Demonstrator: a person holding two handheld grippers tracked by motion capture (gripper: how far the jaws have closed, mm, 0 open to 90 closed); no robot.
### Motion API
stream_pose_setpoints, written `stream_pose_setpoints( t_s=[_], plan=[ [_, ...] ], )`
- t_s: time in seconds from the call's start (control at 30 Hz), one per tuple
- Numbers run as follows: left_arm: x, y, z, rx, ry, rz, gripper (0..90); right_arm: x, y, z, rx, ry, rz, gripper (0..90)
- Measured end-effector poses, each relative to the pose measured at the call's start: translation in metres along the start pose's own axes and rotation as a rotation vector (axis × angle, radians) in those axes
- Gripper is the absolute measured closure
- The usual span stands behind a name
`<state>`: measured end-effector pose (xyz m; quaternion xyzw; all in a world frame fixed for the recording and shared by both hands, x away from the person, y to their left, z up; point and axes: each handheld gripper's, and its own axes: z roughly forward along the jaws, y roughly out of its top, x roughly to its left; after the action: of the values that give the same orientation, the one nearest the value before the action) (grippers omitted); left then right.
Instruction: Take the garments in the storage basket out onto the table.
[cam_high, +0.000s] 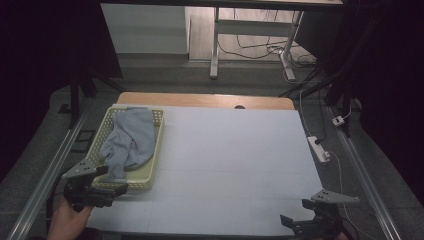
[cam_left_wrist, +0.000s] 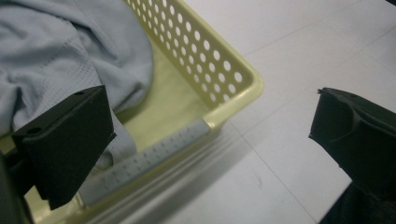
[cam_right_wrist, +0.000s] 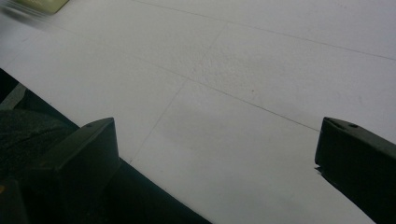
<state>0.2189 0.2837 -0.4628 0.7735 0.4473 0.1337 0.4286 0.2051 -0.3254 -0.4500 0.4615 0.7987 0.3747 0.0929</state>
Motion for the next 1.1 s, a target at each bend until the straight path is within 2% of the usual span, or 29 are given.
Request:
stream_pose_setpoints(
  t_s=[0.17, 0.37, 0.6, 1.1],
  plan=[
    [0.007, 0.007, 0.006, -0.002, 0.001, -0.011, 0.0, 0.0, 0.0, 0.0, 0.005, 0.0, -0.001, 0.0],
    [0.016, 0.017, 0.014, 0.007, 0.003, -0.052, 0.0, 0.0, 0.0, 0.001, 0.006, 0.0, 0.0, 0.0],
    [0.026, 0.029, 0.022, 0.003, 0.007, -0.078, 0.0, 0.0, 0.0, 0.001, 0.009, 0.003, 0.004, 0.0],
    [0.056, 0.049, 0.042, 0.025, 0.085, -0.077, 0.0, -0.001, 0.0, 0.002, 0.015, 0.005, 0.005, 0.0]
  ],
)
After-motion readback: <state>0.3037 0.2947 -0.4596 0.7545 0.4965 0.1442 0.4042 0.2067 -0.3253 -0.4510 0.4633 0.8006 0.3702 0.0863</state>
